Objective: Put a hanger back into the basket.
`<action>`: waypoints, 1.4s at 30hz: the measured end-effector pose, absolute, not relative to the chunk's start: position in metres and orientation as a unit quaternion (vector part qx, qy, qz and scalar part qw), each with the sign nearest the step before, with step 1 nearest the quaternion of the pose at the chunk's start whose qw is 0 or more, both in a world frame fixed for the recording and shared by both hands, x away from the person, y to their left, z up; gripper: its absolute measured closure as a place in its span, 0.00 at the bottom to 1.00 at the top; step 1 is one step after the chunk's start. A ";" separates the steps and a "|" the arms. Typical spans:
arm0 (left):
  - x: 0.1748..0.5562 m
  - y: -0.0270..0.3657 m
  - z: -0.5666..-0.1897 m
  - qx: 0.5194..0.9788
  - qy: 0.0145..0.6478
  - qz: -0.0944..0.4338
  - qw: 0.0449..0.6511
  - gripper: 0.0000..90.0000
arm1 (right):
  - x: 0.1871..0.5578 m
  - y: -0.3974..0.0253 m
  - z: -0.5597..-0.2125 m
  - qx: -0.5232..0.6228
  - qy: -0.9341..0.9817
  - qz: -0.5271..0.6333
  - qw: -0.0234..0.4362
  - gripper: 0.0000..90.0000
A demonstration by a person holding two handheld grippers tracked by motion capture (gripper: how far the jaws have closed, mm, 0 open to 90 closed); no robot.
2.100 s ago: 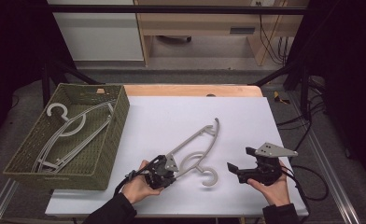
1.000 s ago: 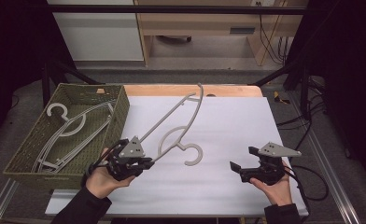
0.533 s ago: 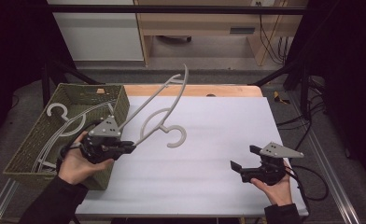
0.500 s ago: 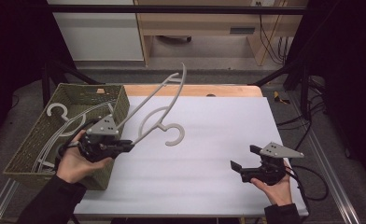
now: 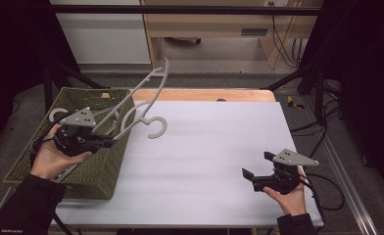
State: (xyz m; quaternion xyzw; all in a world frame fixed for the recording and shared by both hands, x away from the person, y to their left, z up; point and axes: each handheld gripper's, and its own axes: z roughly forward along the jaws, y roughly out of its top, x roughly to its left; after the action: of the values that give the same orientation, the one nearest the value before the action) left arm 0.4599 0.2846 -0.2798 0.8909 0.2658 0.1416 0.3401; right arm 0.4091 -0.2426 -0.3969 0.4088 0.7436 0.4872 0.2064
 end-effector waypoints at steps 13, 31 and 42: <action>0.464 0.331 -0.309 0.899 0.281 0.127 0.311 0.92 | 0.410 -0.241 -0.398 0.408 0.747 0.483 0.207 0.02; 0.452 0.389 -0.325 0.895 0.308 0.117 0.301 0.92 | 0.410 -0.240 -0.398 0.406 0.749 0.482 0.204 0.02; 0.460 0.401 -0.331 0.892 0.324 0.108 0.295 0.91 | 0.409 -0.241 -0.398 0.405 0.749 0.481 0.207 0.02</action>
State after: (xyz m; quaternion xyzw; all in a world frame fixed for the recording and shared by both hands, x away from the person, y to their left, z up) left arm 0.4600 0.4006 -0.3311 0.8925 0.3239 0.1084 0.2947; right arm 0.4095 -0.2407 -0.3976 0.4052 0.7492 0.4812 0.2073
